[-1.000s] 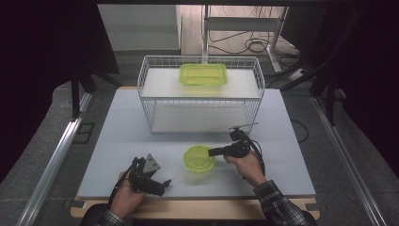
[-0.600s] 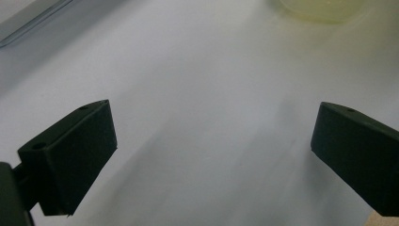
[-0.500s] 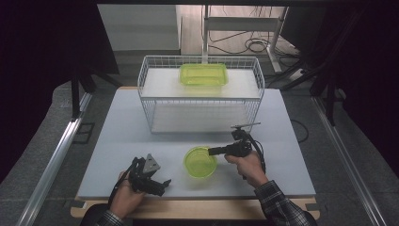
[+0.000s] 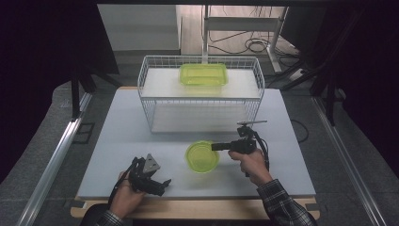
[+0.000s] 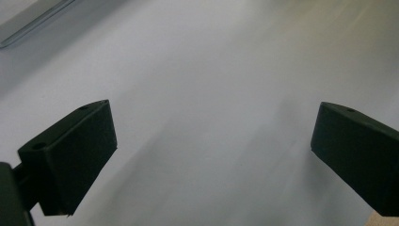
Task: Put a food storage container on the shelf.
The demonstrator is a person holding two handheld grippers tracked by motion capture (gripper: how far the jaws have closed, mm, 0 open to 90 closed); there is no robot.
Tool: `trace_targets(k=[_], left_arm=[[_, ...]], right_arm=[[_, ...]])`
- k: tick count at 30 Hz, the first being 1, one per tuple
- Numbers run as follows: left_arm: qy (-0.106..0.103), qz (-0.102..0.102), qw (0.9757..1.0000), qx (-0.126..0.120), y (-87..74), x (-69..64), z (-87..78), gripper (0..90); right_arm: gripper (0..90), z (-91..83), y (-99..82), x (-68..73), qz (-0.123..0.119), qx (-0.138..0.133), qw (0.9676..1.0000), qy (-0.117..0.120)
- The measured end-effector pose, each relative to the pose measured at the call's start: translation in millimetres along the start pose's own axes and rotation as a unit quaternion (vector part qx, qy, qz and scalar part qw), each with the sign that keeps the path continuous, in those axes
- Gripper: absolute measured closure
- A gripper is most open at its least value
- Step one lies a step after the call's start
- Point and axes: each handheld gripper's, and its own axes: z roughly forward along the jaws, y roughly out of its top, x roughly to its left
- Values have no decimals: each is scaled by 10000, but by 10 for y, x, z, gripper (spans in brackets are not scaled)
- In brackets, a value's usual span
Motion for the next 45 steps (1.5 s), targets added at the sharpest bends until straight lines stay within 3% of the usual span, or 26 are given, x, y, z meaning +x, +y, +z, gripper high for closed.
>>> trace_targets(k=[17, 45], left_arm=[[-71, -152, 9998, -117, 0, 33, -27, 5], [-128, -148, 9998, -36, -4, 33, -3, 6]], right_arm=[[820, -290, 229, 178, 48, -460, 9987, 234], [821, -745, 891, 608, -76, -1006, 9944, 306]])
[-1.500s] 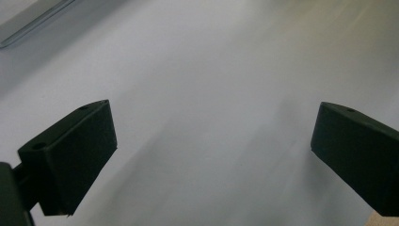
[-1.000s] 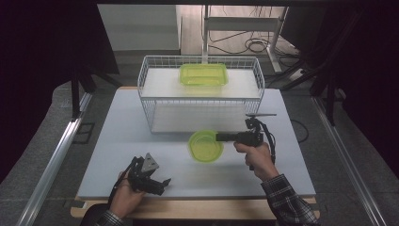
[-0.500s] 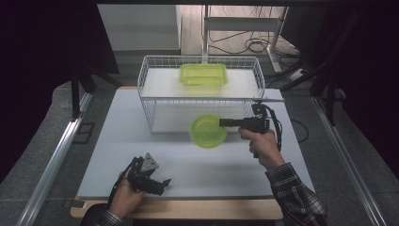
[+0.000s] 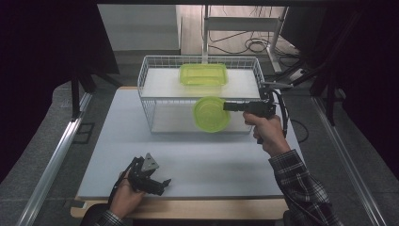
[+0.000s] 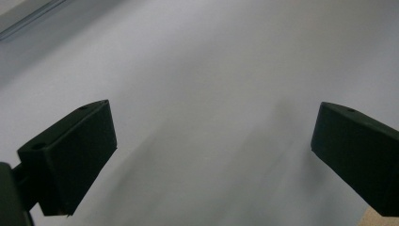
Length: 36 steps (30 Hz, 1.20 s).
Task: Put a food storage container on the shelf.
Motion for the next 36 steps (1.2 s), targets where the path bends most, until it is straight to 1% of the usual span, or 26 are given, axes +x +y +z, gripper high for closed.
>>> trace_targets(k=[9, 15, 17, 21, 32, 36], left_arm=[[-4, -55, 10000, -17, -7, 19, -15, 6], [-9, -58, 10000, -10, -8, 20, -17, 6], [-34, -63, 10000, -7, -7, 18, -20, 5], [-50, -57, 10000, -5, -7, 18, -22, 5], [-47, -56, 10000, -43, -8, 17, -34, 5], [-48, -49, 10000, -45, -8, 15, -34, 5]], right_arm=[[821, -40, 228, 153, -89, -174, 9998, 8], [821, -22, 379, 246, -116, -268, 9996, -4], [821, -12, 434, 271, -149, -312, 9994, -49], [821, 9, 542, 316, -163, -426, 9989, -62], [821, 88, 808, 370, -229, -761, 9963, -325], [821, 131, 885, 362, -186, -867, 9951, -426]])
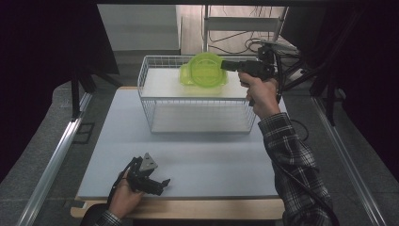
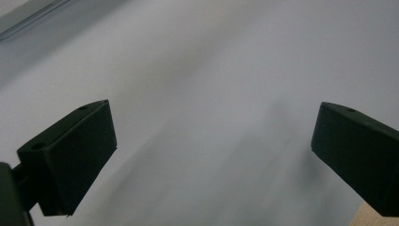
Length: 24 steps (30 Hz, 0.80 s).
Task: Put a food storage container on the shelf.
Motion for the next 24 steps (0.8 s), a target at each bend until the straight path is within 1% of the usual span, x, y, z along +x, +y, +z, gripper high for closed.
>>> trace_targets(k=[3, 10, 16, 19, 20, 22, 24], left_arm=[[-1, 2, 10000, -3, 0, 0, -3, 5], [-11, -8, 10000, -8, -4, 1, -6, 5], [-11, 5, 10000, -12, -5, 1, -11, 5], [1, 19, 10000, -21, -5, 4, -14, 5], [2, 23, 10000, -20, -5, 4, -14, 5], [-5, 26, 10000, -15, -5, 3, -15, 5], [-2, 34, 10000, -13, -5, 0, -13, 5]], right_arm=[[821, 46, 50, -6, 3, -45, 9999, -100], [820, 163, 134, 17, -108, -60, 9993, -364], [819, 255, 160, -10, -104, -45, 9988, -484], [816, 272, 171, -25, -40, -75, 9987, -512], [812, 276, 173, -23, -70, -95, 9984, -562], [799, 290, 179, 1, -228, -97, 9967, -767], [790, 309, 180, 21, -360, -91, 9951, -911]])
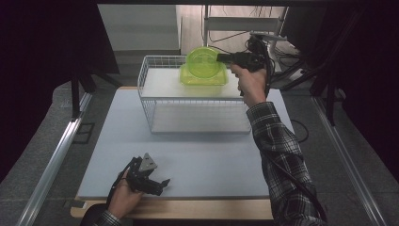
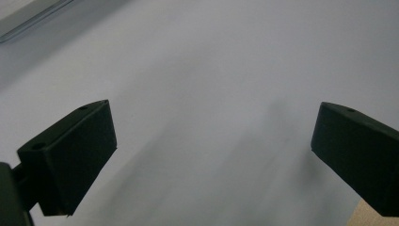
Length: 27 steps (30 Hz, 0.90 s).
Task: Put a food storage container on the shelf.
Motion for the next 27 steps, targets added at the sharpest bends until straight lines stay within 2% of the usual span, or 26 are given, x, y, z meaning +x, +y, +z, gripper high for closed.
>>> trace_targets(k=[5, 10, 14, 18, 27], left_arm=[[-4, 14, 10000, 28, -1, -5, 5, 5], [-8, 24, 10000, 36, -2, -5, 6, 5], [-4, 42, 10000, 46, -2, -8, 7, 5], [0, 46, 10000, 50, -2, -8, 7, 5], [27, 46, 10000, 63, 0, -11, 11, 5]], right_arm=[[763, 56, 10, 10, -99, -17, 9997, -243], [740, 87, 18, -14, -73, -48, 9993, -362], [683, 104, 21, -39, -60, -85, 9989, -448], [652, 76, 19, -50, -62, -97, 9992, -378], [566, -75, -15, -26, -267, -76, 9995, -136]])
